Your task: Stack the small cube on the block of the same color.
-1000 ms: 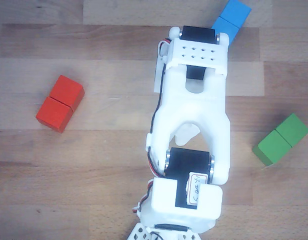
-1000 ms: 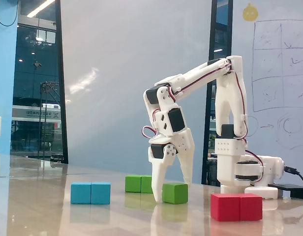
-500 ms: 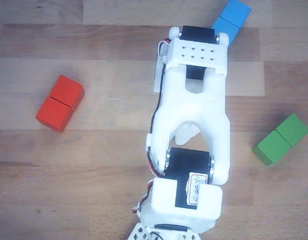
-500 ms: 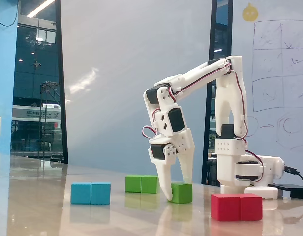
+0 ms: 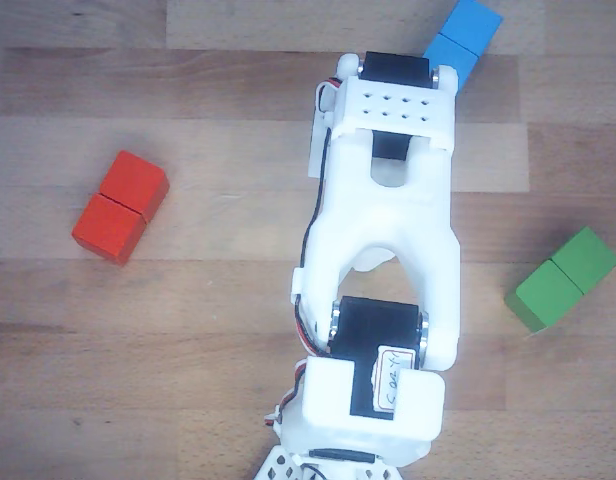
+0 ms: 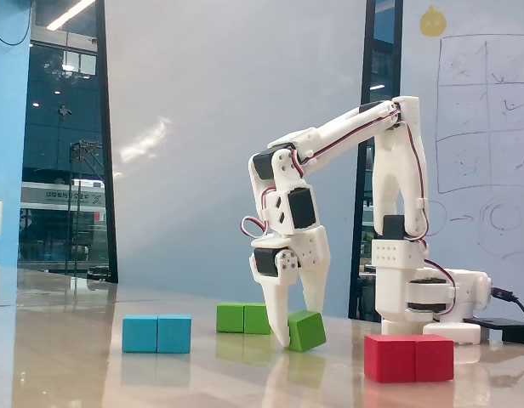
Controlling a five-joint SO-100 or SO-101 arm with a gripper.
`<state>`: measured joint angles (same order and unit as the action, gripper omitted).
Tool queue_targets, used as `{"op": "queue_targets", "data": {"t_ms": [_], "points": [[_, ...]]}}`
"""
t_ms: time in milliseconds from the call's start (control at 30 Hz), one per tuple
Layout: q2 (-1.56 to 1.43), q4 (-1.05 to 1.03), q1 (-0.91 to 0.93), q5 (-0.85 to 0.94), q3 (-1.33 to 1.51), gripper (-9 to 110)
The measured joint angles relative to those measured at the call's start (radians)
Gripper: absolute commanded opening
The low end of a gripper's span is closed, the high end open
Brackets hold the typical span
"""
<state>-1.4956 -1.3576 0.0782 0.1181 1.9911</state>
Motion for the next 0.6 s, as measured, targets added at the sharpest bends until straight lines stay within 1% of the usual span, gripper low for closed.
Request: {"op": "queue_targets", "data": {"t_ms": [267, 400, 600], "points": [[-0.015, 0.008, 0.0, 0.0, 0.0, 14], [-0.117, 0.012, 0.015, 0.005, 0.0, 14], [-0.29, 0.012, 0.091, 0.005, 0.0, 14]]}}
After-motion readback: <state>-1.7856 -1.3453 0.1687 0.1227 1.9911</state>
